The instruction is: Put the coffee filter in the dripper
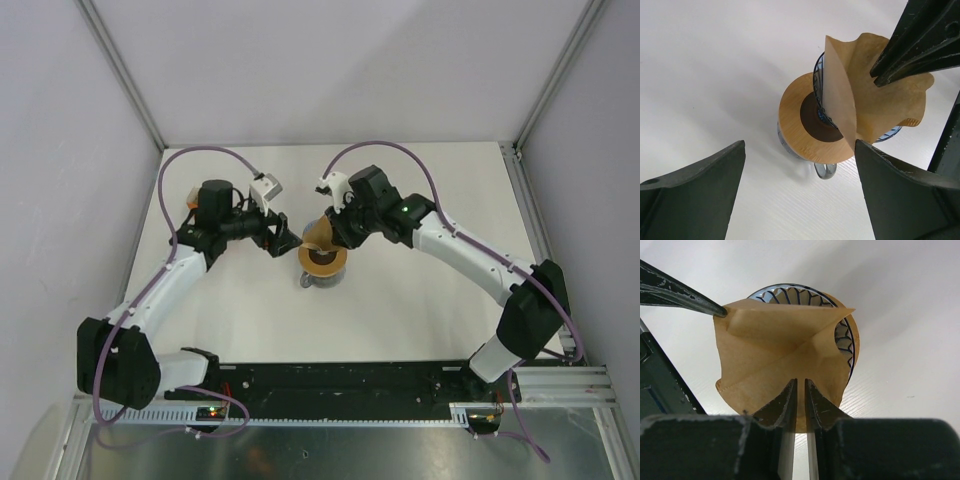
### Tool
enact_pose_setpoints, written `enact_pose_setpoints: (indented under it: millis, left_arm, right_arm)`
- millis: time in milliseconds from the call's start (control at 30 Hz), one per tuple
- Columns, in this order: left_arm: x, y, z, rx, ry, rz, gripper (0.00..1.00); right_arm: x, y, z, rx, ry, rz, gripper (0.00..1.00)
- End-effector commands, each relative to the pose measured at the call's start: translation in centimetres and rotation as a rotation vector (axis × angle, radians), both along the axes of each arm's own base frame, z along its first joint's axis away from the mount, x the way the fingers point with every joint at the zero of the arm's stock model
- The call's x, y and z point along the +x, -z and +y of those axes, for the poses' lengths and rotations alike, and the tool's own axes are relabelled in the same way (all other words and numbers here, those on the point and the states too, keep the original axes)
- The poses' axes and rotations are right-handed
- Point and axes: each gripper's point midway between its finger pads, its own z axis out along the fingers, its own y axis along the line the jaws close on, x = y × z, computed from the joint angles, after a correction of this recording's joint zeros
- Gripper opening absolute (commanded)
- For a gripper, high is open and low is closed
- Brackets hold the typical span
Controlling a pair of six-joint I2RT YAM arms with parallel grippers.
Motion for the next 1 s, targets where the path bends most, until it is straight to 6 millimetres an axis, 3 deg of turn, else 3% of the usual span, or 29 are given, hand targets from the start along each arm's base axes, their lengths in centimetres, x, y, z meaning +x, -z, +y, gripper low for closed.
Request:
enact_pose_setpoints:
  millis: [0,167,500,967]
  left_arm:
    - [0.7,0.8,0.7,0.037,-0.019,-0.027,0.94]
    - [0.8,0.3,0.7,0.028,-0.015,-0.035,0.94]
    - [1.1,-3.5,0.1,-0.023,-0.001,-0.098,0.99]
    - [2.9,-6.7,1.1,-0.001,-0.074,-0.201,1.00]
  right_arm:
    - [0.6,0.5,0.1,0.013,0.011,0.012,0.16]
    - [0.7,-0.4,0.8,0.047,-0.003,-0.011,0.17]
    - [0.9,-4.3,2.1,0.090,-0.035,-0.096,0.24]
    - [2.6,-8.9,0.7,0.155,0.024,-0.208,0.30]
